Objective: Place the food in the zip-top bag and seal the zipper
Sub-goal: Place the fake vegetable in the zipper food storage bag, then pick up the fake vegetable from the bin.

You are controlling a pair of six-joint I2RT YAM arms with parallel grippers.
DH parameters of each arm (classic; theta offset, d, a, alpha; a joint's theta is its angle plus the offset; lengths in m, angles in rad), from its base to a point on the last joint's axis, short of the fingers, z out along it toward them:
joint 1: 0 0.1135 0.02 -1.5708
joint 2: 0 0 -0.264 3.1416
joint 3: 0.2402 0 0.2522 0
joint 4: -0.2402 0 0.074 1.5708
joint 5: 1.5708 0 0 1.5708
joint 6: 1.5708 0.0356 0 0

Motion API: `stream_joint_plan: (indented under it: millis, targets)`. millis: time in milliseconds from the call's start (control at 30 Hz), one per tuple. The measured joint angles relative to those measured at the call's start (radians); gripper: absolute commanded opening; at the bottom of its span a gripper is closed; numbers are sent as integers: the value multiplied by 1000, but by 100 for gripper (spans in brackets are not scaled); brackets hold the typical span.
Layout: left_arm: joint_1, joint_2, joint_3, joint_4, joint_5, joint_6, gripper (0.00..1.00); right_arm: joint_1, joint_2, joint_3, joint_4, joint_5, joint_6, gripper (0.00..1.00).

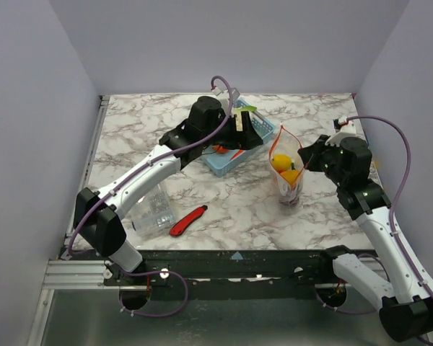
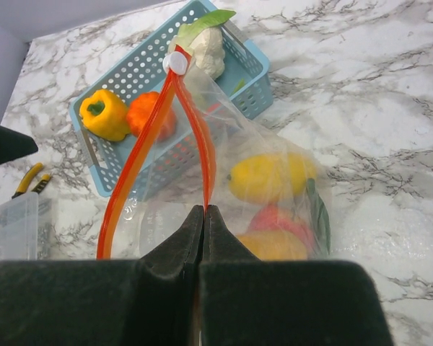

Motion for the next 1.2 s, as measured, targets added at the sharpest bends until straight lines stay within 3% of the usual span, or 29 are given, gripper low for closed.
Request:
stream_joint_plan:
  millis: [433,567,833,1200]
  targets:
    - [65,18,2,-142,-410,306,87,0,5,0,1,6,0,0]
    - [106,142,100,-205,-523,404,87,0,8,-2,2,6,0,0]
    - [154,481,437,-393,-612,522,90,0,20,-3,3,6,0,0]
    - [164,616,566,-515,-678,597,96,0,27,-3,5,6,0,0]
